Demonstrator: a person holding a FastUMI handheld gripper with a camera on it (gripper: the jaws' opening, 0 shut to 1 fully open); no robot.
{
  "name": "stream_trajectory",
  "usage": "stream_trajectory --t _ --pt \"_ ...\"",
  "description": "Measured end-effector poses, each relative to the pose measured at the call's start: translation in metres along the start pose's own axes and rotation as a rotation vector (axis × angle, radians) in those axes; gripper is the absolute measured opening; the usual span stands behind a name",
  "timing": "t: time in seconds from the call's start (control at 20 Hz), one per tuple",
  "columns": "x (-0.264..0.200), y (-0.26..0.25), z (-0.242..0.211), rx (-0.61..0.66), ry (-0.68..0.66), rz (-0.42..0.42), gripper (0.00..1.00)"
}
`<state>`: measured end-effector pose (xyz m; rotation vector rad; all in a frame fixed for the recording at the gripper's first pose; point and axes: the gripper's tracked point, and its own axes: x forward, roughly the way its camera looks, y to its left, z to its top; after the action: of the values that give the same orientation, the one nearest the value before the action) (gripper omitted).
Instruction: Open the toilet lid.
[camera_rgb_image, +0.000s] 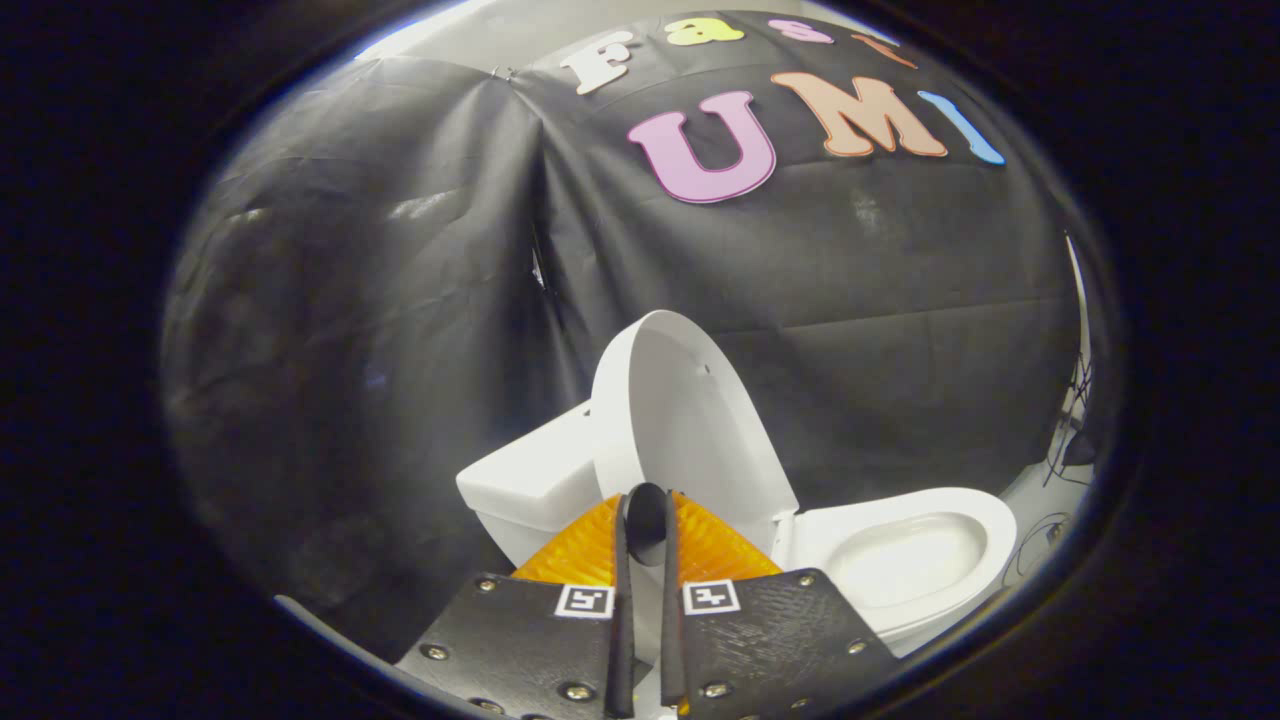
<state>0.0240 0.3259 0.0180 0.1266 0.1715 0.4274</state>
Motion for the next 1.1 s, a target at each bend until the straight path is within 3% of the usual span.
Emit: stream_trajectory --t 0.7,0.85,1.1 --pt "0.000 0.003 -0.002 -0.039 0.012 0.052 0.15" --pt "0.003 0.001 -0.003 -0.038 0.033 0.074 0.25" --pt "0.002 -0.009 -0.004 -0.002 0.074 0.072 0.30"
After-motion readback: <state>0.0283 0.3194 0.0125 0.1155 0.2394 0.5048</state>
